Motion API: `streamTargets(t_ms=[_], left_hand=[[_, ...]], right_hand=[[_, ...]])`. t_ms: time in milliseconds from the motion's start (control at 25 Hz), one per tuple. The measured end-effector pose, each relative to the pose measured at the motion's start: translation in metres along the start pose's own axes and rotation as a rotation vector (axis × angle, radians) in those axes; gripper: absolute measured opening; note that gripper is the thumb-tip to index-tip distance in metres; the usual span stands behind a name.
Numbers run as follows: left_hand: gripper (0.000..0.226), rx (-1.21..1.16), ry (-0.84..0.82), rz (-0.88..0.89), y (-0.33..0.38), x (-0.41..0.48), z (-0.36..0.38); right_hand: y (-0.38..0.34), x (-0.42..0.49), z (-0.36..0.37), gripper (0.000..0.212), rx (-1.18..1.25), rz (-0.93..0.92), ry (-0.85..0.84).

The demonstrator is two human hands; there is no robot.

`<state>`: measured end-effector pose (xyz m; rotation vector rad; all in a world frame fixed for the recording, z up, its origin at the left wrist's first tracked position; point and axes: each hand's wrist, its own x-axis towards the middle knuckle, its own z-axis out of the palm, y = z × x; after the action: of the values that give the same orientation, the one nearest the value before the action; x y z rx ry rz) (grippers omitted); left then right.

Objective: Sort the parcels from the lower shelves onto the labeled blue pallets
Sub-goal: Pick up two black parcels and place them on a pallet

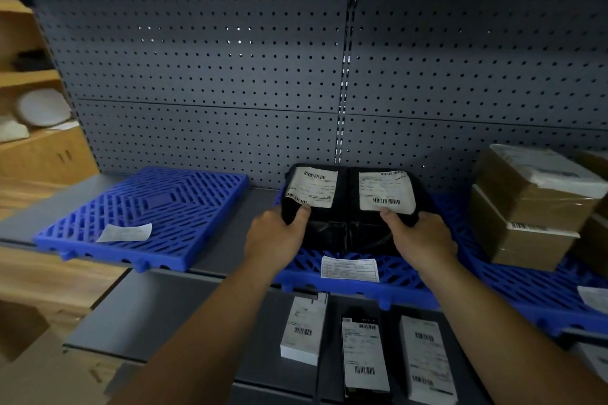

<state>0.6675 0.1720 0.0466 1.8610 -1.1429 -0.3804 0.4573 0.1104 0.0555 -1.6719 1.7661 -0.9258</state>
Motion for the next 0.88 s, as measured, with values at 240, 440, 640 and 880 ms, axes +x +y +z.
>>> streamTargets(t_ms=[240,440,640,880], left_hand=[[0.036,-0.065,0.033,0.052,-0.001,0.005,-0.003],[0.042,-0.191,0.053,-0.013,0.003,0.009,-0.006],[0.045,-0.155,0.164,-0.064,-0.005,0.029,-0.041],[0.047,-0.168,0.317,-0.118,-0.056,0.062,-0.116]], right_hand=[[-0.001,-0.008,0.007,0.053,0.225,-0.058,0.1],[-0.01,0.002,0.008,0.026,0.426,-0.04,0.15],[-0.042,0.011,0.017,0.047,0.56,0.059,0.126],[-0.09,-0.004,0.061,0.048,0.664,0.039,0.13]])
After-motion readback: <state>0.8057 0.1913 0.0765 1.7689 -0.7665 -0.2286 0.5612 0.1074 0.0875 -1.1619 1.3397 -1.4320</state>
